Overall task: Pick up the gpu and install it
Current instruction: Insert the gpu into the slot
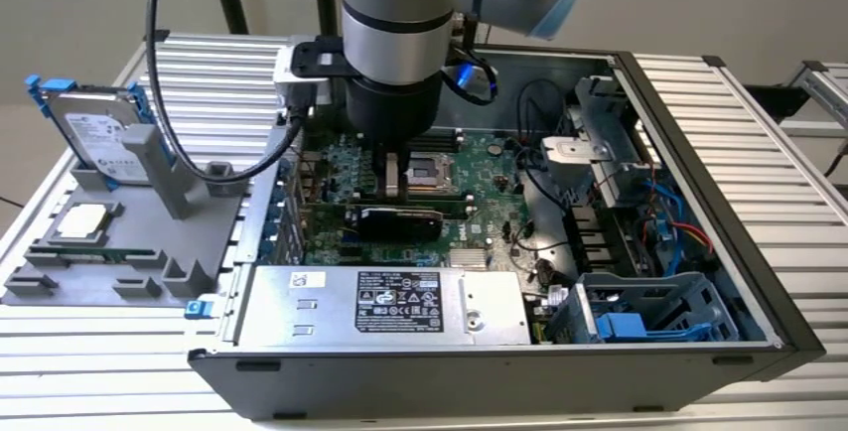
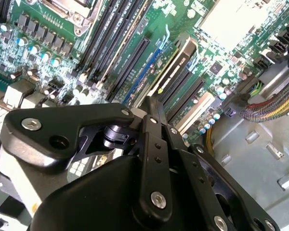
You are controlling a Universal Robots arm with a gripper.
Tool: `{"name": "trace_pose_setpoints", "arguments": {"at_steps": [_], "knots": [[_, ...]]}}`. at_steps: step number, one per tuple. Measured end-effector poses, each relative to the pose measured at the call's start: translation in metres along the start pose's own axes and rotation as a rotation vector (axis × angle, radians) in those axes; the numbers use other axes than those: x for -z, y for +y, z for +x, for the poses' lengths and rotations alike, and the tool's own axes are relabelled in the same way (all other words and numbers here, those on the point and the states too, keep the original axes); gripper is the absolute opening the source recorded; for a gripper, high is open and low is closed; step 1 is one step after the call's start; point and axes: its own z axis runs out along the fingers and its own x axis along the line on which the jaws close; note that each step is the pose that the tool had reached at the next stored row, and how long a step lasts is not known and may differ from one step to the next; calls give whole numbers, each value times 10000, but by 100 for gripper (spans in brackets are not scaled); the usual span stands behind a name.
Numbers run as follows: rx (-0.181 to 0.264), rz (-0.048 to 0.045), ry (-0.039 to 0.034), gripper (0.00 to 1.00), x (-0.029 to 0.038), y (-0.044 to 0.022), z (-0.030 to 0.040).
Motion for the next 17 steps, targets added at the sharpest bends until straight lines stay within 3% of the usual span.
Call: {"name": "trace_pose_setpoints", "arguments": {"at_steps": [7, 17], "knots": [[0, 3, 1, 0, 32, 201, -7], [-1, 4, -3, 0, 145, 377, -18]]}}
